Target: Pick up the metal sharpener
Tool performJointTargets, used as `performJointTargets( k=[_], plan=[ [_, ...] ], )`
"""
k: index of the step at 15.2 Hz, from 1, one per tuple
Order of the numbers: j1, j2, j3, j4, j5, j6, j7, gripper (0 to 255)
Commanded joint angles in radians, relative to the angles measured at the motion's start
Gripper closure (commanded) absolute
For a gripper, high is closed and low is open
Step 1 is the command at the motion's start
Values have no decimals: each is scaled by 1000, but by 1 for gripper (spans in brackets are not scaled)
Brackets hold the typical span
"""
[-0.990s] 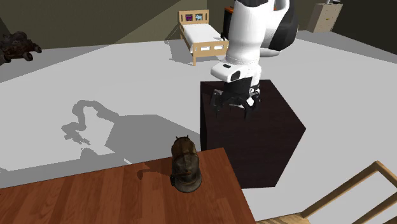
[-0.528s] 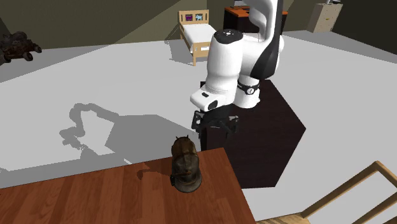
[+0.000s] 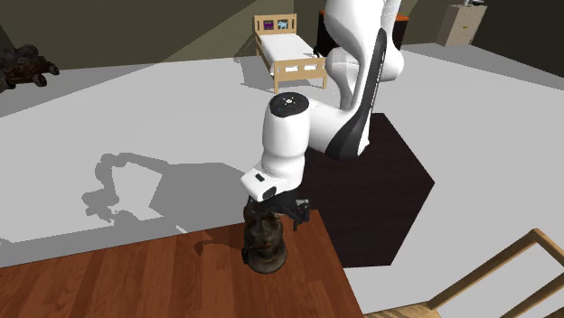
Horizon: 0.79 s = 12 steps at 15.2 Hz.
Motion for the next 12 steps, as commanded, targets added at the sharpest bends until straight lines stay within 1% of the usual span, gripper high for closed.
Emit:
performJointTargets(
  k=[1,3,10,12],
  plan=[
    [-37,79,13,58,36,17,-48,0],
    [-65,142,27,107,57,27,-74,0],
    [-92,223,61,118,94,95,-97,0],
    [-94,229,64,120,97,101,-98,0]
  ],
)
